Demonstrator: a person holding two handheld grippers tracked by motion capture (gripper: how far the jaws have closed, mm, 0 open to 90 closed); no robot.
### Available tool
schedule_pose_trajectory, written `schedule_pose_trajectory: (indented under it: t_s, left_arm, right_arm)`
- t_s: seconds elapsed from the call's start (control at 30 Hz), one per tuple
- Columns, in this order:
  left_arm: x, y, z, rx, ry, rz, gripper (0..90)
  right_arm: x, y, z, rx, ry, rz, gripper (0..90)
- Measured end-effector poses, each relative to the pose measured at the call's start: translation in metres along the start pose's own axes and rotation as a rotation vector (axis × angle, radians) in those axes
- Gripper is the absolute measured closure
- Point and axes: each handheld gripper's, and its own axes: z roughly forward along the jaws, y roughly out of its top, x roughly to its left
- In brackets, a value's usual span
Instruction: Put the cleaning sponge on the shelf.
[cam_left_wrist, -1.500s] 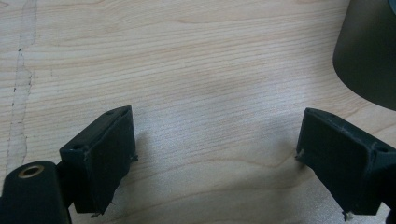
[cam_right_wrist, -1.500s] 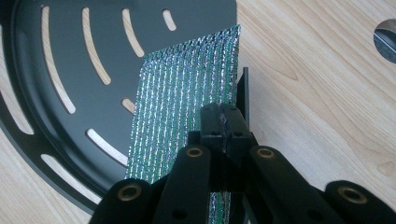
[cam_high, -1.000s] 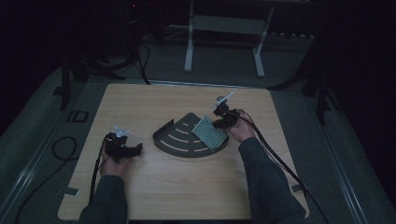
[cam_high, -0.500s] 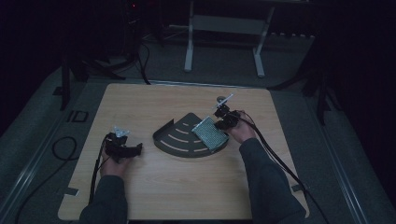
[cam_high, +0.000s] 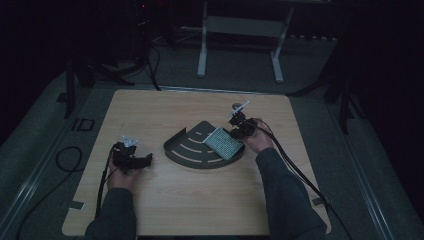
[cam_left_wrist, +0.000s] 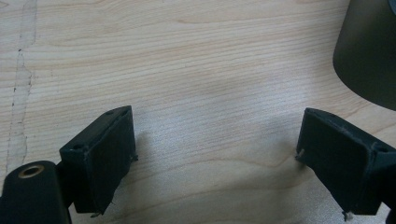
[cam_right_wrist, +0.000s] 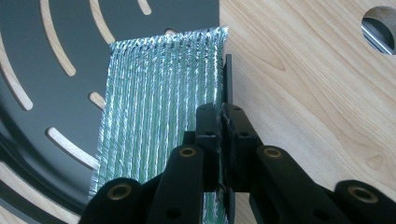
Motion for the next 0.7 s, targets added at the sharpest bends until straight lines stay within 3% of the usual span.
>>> schedule_pose_trajectory:
  t_s: [0.23, 0.5, 0.7]
  left_arm:
    - [0.000, 0.000, 0.000, 0.000, 0.000, 0.000, 11.8]
    - [0.000, 0.000, 0.000, 0.000, 0.000, 0.000, 11.8]
    - [0.000, 0.000, 0.000, 0.001, -0.001, 0.001, 11.8]
  right_arm:
    - [0.000, 0.000, -0.003, -0.016, -0.003, 0.001, 81.6]
    - [-0.003, -0.004, -0.015, -0.045, -0.017, 0.006, 68.7]
    - [-0.012, -0.013, -0.027, -0.065, -0.024, 0.048, 57.5]
